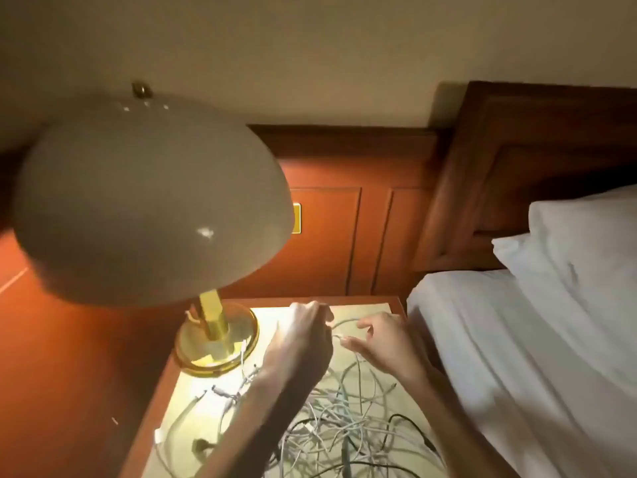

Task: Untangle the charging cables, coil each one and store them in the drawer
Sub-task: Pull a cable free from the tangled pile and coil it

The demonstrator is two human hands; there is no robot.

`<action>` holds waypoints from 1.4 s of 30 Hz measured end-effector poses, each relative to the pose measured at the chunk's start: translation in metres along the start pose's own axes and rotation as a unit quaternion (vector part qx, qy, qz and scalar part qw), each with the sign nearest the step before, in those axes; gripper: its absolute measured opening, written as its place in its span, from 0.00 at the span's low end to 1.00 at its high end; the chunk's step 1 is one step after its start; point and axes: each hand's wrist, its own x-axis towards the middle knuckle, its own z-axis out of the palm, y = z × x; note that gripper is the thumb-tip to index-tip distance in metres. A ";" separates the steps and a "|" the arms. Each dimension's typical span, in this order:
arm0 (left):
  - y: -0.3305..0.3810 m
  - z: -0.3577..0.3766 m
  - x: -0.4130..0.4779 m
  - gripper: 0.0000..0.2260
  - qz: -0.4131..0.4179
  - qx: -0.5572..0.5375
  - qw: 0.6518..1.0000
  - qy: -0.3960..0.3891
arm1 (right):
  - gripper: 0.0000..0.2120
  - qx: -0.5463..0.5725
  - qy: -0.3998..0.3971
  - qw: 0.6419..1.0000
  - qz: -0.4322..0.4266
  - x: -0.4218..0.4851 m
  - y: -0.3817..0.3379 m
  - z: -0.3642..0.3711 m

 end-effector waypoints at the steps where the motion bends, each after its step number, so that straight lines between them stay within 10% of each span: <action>1: -0.003 0.008 -0.006 0.09 -0.019 0.003 1.000 -0.020 | 0.21 0.008 -0.017 1.000 0.013 -0.001 -0.001 0.011; 17: -0.002 -0.018 -0.027 0.21 -0.094 -0.150 0.983 -0.048 | 0.08 0.059 0.099 0.970 -0.216 -0.025 -0.071 -0.082; 26: 0.011 -0.011 -0.019 0.38 -0.035 -0.181 0.981 -0.060 | 0.09 0.299 0.162 0.913 -0.228 -0.025 -0.078 -0.106; 33: 0.025 -0.029 0.011 0.17 0.010 -0.208 0.970 0.123 | 0.13 0.422 0.172 0.863 -0.218 -0.019 -0.074 -0.126; 37: 0.046 -0.056 0.020 0.19 0.054 -0.205 0.967 0.144 | 0.37 0.439 0.085 0.886 -0.123 -0.023 -0.045 -0.106; 42: 0.067 -0.080 0.023 0.20 0.074 -0.236 0.960 0.127 | 0.34 0.316 -0.083 0.938 -0.119 -0.033 -0.048 -0.052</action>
